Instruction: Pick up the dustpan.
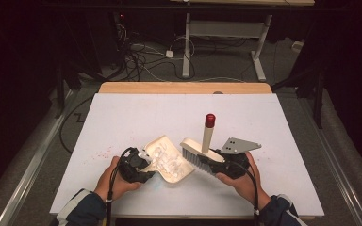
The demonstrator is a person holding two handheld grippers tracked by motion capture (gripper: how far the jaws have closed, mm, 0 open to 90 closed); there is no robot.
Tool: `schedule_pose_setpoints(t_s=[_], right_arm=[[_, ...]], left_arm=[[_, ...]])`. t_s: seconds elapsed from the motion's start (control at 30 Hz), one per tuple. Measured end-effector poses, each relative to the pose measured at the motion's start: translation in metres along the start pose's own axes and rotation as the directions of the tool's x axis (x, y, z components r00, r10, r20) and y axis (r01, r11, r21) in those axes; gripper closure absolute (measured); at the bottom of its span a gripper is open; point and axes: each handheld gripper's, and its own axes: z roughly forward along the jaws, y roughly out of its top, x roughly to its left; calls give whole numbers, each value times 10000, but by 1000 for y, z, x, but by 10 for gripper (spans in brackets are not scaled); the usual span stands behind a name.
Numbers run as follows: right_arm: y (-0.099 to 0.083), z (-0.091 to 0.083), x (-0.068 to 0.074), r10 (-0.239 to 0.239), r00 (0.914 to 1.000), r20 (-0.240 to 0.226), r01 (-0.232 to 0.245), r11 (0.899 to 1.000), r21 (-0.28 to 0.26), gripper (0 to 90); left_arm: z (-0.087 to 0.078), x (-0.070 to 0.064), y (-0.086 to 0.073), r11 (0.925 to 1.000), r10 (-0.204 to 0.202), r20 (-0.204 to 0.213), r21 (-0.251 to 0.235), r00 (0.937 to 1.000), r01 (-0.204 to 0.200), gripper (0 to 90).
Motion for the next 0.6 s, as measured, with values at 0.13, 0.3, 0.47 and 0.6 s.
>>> schedule_pose_setpoints(t_s=[0.13,0.3,0.47,0.6], right_arm=[[-2,-5,-8,49,9997,258,-53,9999,151,676],[-4,-11,-15,133,9985,540,-147,9996,258,676],[-7,-20,-20,229,9983,533,-247,9991,342,676],[-11,-32,-26,336,9981,524,-357,9986,401,676]], left_arm=[[0,1,0,10000,-9,12,-15,10000,9,633],[-1,1,-1,10000,-28,20,-56,10000,28,633],[-2,3,-3,9998,-168,15,-83,9999,168,633],[-3,5,-5,9996,-274,-27,-93,9996,274,633]])
